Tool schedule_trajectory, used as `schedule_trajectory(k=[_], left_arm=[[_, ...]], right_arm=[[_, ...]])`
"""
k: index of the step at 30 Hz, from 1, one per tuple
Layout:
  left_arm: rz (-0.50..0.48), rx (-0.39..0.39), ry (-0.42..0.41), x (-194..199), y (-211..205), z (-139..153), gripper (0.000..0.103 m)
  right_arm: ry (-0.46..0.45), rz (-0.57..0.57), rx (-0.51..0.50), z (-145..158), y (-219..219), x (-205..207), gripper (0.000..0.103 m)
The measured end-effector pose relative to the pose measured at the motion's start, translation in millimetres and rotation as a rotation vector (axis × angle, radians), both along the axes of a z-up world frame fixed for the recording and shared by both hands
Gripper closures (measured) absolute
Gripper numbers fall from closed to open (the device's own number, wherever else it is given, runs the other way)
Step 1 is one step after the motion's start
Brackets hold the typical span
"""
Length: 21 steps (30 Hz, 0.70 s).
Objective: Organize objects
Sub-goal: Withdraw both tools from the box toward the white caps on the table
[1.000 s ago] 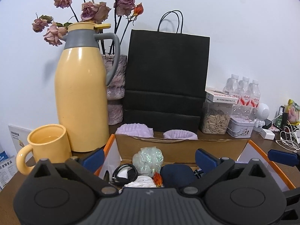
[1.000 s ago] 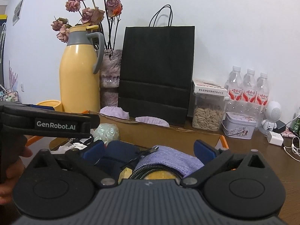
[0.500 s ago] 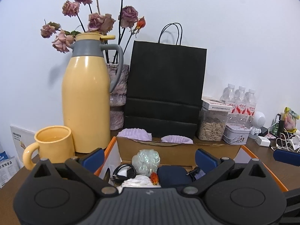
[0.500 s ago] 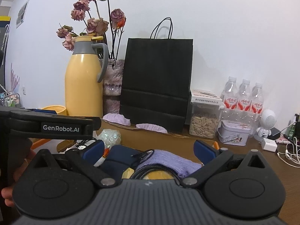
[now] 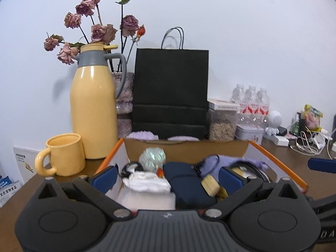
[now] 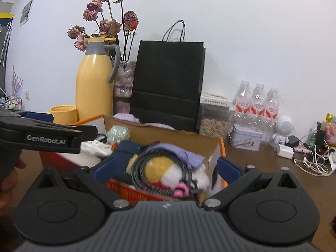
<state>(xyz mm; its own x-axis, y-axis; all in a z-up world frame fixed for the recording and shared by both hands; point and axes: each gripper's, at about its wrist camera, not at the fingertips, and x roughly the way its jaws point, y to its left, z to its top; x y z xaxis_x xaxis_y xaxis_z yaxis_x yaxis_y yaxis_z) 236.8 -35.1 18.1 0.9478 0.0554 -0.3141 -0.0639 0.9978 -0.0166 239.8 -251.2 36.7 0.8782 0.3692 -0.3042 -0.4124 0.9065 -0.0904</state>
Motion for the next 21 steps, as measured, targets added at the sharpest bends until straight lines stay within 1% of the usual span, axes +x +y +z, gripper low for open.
schedule_trajectory(k=[5, 13, 17, 21], left_arm=[[-0.007, 0.01, 0.042, -15.4, -11.3, -11.9, 0.0], [-0.012, -0.011, 0.142, -24.3, -24.3, -28.4, 0.0], [-0.017, -0.024, 0.186, -23.9, -29.1, -34.4, 0.0], [-0.024, -0.019, 0.217, -21.8, -35.8, -38.5, 0.0]], right_arm=[[0.04, -0.026, -0.003, -11.4, -18.6, -10.2, 0.0], [0.122, -0.041, -0.036, -28.0, -50.4, -17.5, 0.0], [0.204, -0.064, -0.045, -37.6, -64.4, -8.3, 0.0], [0.269, -0.087, -0.063, -46.2, -69.5, 4.4, 0.0]])
